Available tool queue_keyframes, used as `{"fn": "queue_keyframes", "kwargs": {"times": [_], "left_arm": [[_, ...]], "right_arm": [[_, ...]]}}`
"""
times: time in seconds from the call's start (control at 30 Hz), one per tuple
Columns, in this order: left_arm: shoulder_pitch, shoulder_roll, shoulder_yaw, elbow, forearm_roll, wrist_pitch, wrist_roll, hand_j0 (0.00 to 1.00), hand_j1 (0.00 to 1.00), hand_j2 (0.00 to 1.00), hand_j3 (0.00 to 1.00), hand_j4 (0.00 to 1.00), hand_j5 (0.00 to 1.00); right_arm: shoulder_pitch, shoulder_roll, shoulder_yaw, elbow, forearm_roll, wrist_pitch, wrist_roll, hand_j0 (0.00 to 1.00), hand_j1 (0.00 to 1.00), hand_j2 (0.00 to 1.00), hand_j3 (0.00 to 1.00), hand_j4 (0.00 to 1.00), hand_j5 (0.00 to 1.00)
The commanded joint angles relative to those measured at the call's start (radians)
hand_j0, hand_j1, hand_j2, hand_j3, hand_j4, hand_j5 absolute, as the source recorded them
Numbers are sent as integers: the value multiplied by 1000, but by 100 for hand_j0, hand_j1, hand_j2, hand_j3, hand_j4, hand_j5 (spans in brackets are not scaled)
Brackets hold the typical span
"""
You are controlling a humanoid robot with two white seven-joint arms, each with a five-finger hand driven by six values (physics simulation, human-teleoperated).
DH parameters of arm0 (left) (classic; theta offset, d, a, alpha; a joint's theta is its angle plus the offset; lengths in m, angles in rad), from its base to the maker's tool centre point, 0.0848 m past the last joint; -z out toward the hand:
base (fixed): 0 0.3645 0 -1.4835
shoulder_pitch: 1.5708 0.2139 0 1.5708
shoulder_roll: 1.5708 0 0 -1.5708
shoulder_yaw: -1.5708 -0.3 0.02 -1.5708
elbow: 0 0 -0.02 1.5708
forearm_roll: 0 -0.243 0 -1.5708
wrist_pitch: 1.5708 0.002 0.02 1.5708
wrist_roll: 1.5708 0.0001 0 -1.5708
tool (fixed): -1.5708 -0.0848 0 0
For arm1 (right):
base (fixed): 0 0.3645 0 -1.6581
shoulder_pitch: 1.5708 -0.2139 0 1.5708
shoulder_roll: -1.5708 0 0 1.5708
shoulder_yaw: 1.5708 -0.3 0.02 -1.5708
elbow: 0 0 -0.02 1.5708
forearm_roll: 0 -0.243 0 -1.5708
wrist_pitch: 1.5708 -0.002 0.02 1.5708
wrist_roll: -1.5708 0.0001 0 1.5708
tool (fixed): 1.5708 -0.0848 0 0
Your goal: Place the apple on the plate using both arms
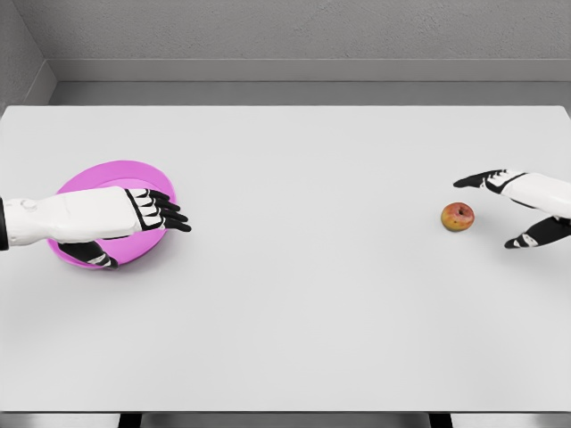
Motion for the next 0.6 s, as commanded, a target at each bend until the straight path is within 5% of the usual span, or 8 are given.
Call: {"fn": "queue_keyframes", "kwargs": {"times": [0.0, 0.2, 0.57], "left_arm": [[0, 1, 1, 0, 6, 2, -1, 100, 100, 100, 100, 100, 100], [0, 1, 1, 0, 6, 2, -1, 100, 100, 100, 100, 100, 100], [-2, -1, -1, 0, 6, 2, -1, 100, 100, 100, 100, 100, 100]], "right_arm": [[-2, 3, 17, 23, -5, 3, 0, 100, 100, 100, 100, 100, 100], [-104, 66, 71, 97, 47, 3, 0, 100, 100, 100, 100, 100, 100], [-127, 123, 91, 160, 89, 3, 0, 100, 100, 100, 100, 100, 100]]}}
